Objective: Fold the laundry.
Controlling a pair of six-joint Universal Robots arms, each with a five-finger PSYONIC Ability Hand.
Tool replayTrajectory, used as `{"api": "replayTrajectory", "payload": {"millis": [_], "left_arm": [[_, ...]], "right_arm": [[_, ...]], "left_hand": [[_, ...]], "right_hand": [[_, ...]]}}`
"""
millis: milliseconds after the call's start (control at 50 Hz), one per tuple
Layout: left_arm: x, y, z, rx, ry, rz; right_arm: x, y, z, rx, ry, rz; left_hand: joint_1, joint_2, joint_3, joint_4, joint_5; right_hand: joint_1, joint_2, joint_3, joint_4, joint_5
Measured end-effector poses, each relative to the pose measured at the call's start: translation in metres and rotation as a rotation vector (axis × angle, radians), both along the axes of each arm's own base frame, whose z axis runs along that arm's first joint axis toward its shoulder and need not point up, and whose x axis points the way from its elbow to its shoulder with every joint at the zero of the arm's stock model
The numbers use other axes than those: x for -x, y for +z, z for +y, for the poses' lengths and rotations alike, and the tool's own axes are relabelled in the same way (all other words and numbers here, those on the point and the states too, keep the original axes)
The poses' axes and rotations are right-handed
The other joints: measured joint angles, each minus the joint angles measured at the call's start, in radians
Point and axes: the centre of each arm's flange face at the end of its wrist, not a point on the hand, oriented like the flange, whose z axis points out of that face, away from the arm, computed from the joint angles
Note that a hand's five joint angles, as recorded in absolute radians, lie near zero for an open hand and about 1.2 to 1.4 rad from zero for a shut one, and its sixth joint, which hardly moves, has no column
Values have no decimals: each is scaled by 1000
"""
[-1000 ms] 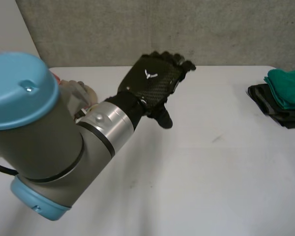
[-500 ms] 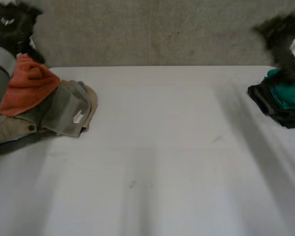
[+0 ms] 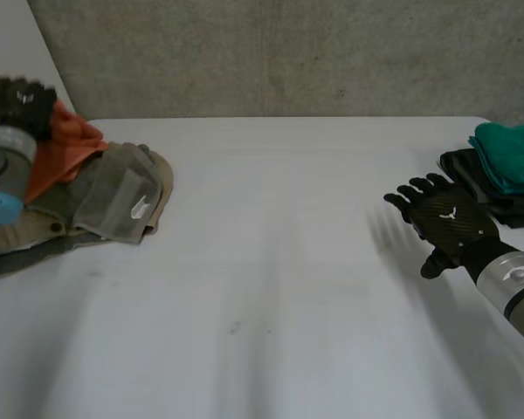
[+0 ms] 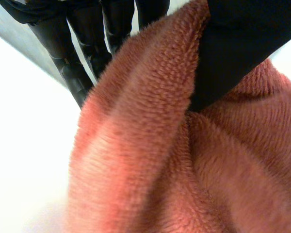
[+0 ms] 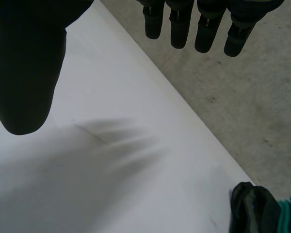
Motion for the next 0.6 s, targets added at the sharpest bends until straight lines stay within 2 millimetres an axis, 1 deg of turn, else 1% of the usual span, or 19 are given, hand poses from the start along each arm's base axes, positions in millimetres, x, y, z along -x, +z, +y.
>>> {"api": "replayTrajectory", "payload": {"millis": [60, 80, 100, 120, 140, 160, 220, 240, 260, 300, 360, 400, 440, 460, 480, 500, 540, 580, 600], "left_arm": [[28, 39, 28, 40, -54, 89], [28, 39, 28, 40, -54, 89], [41, 52, 41, 50, -83, 126], [59, 69, 63, 59, -136, 179], [72, 79, 77, 63, -172, 211], [75, 81, 81, 63, -182, 219], [119, 96, 135, 33, -332, 303], [126, 97, 144, 23, -359, 311], [139, 96, 161, 3, -407, 324], [162, 90, 190, -45, -494, 337], [183, 79, 219, -100, -577, 337], [201, 58, 236, -170, -631, 319], [217, 35, 251, -238, -672, 297], [226, 20, 260, -281, -693, 281], [235, 3, 269, -328, -711, 263], [239, -4, 273, -350, -717, 253], [247, -21, 283, -403, -725, 229], [250, -29, 288, -434, -716, 214], [250, -31, 289, -441, -710, 210]], "right_arm": [[3, 4, -2, 11, -18, -2], [3, 4, -2, 11, -18, -2], [4, 6, -3, 18, -29, -2], [6, 9, -4, 30, -43, -2], [6, 11, -5, 38, -53, -2], [7, 12, -5, 40, -55, -1], [9, 24, -7, 77, -92, -5], [10, 26, -7, 83, -99, -7], [11, 30, -8, 93, -112, -14], [12, 37, -9, 109, -134, -29], [14, 44, -10, 121, -155, -53], [14, 48, -11, 115, -166, -85], [14, 51, -12, 100, -173, -116], [14, 53, -12, 88, -175, -134], [14, 54, -13, 71, -176, -152], [14, 55, -13, 62, -176, -160], [13, 56, -12, 34, -175, -177], [12, 57, -11, 11, -174, -184], [12, 57, -10, -4, -174, -186]], "left_hand": [[6, 0, 0, 0, 0], [6, 0, 0, 0, 0], [6, 0, 0, 0, 0], [6, 1, 2, 1, 0], [6, 1, 4, 1, 0], [6, 2, 6, 1, 0], [6, 2, 12, 2, 0], [6, 2, 12, 2, 0], [6, 2, 12, 2, 0], [6, 2, 12, 2, 0], [6, 2, 12, 2, 0], [-1, -26, -8, -21, -12], [-83, -142, -125, -143, -111], [-153, -212, -193, -213, -175], [-321, -385, -362, -370, -330], [-388, -449, -425, -433, -393], [-666, -717, -681, -709, -672], [-804, -869, -838, -869, -832], [-804, -869, -838, -869, -832]], "right_hand": [[0, 0, 0, 0, 0], [0, 0, 0, 0, 0], [0, 0, 0, 0, 0], [0, 0, 0, 0, 1], [0, 0, 0, 0, 1], [0, 0, 0, 0, 0], [0, 0, 0, 0, 0], [0, 0, 0, 0, 0], [0, 0, 0, 0, 0], [0, 0, 0, 0, 1], [0, 0, 0, 0, 0], [0, 0, 0, 0, 0], [0, 1, 0, 0, 1], [0, 1, 0, 0, 0], [0, 1, 0, 0, 0], [0, 1, 0, 0, 0], [0, 1, 0, 0, 0], [0, 1, 0, 0, 0], [0, 1, 0, 0, 0]]}}
